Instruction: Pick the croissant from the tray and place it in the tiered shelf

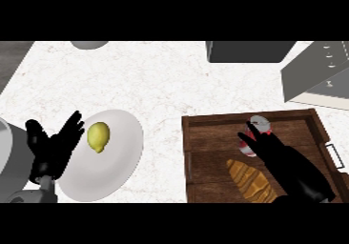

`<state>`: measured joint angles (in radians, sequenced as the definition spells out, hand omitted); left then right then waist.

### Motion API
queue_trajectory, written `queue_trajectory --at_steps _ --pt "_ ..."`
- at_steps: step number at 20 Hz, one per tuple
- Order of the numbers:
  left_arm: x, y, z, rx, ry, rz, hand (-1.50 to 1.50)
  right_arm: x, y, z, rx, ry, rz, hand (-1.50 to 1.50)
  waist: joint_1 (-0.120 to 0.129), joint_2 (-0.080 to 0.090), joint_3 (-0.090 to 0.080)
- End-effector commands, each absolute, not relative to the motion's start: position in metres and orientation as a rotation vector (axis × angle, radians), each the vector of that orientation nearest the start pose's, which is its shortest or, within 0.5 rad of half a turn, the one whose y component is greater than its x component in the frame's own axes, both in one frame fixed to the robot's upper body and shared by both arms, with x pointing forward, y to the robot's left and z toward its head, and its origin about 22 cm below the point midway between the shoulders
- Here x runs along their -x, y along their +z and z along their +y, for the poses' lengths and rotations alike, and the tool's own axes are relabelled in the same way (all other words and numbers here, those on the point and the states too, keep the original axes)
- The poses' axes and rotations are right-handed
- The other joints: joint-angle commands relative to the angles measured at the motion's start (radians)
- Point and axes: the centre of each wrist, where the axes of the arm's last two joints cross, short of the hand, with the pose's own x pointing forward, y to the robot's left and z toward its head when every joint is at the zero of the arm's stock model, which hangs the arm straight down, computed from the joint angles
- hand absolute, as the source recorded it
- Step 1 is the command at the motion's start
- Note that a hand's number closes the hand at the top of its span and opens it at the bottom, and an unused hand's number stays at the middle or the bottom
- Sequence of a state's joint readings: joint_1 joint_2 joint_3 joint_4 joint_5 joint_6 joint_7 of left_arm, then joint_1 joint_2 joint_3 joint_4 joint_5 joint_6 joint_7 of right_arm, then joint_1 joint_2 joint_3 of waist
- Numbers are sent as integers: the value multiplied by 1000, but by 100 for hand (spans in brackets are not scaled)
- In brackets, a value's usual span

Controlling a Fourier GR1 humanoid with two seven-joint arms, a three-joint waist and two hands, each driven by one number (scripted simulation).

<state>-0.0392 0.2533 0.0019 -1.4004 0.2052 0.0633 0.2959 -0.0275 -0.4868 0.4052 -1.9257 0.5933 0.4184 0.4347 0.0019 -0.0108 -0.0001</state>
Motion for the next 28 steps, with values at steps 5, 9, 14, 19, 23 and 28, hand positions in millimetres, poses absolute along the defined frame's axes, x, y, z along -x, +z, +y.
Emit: queue_trajectory --at_steps 5,9,14,19,23,28 --pt "-249 -22 302 -90 56 -1116 0 -219 36 -223 479 1282 -1192 -150 -2 11 0" --pt "-240 -19 301 -96 44 -1131 0 -232 44 -210 479 1309 -1190 -150 1 10 0" --pt "-257 -13 292 -66 33 -1135 0 -220 22 -205 369 1584 -1058 150 7 13 0" --pt "-254 -26 295 -96 41 -1102 0 -220 8 -185 319 1551 -1174 150 1 13 0" --pt "-249 -30 294 -99 47 -1115 0 -216 26 -190 277 1513 -1261 150 -3 11 0" --pt "-247 -28 287 -92 56 -1111 0 -218 26 -262 420 1244 -1296 150 -14 12 1"
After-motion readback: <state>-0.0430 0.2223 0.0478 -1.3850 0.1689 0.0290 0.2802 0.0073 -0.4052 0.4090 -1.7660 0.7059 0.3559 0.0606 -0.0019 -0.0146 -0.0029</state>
